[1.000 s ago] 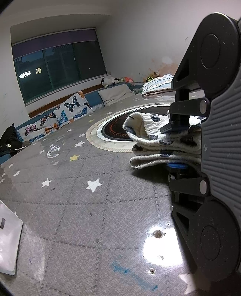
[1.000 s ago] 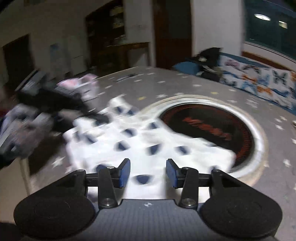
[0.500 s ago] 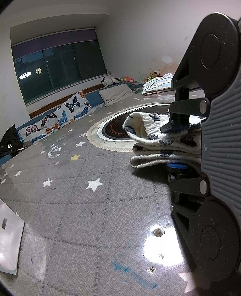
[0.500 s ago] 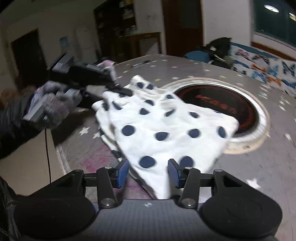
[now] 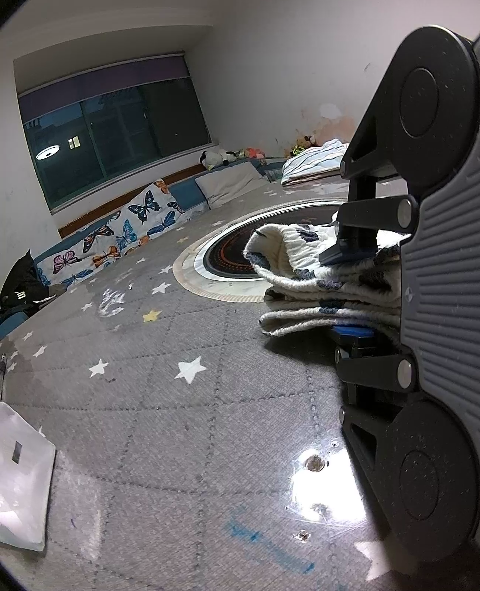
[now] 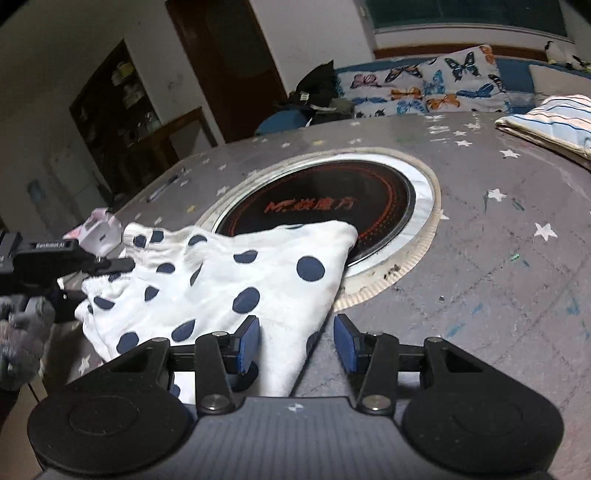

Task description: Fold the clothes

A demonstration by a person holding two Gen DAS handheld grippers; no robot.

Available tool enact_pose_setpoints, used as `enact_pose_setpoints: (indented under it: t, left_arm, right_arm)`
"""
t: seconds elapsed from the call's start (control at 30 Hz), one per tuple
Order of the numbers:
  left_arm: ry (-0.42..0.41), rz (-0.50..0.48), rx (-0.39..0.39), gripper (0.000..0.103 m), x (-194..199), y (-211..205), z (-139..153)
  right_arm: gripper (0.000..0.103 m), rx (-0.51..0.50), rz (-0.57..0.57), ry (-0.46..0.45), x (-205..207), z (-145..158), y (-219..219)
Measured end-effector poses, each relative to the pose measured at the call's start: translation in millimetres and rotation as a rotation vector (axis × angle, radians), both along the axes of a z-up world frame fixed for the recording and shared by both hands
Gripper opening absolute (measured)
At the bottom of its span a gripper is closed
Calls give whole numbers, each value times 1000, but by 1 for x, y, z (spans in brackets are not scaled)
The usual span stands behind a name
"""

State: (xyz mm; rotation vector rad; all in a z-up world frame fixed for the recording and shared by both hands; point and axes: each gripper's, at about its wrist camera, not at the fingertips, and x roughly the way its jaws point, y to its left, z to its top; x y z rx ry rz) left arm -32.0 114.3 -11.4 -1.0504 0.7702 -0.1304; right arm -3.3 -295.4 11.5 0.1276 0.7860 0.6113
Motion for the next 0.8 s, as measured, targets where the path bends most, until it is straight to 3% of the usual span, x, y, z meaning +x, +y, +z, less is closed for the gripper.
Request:
enact_pose_setpoints:
  t: [0.27,0.57,0.8]
  left_arm:
    - [-20,-19,57,34,-1,-11,16]
    - [-85,-115,98,32,11,-53,51]
    - [-111,-222,118,32,48,-124,63]
  right_arm:
    - [7,58,-45,16,-5,-5,5]
    - [4,100,-109,-87,-18,21,-30]
    - [4,82,-235,-167,-14,41,-90]
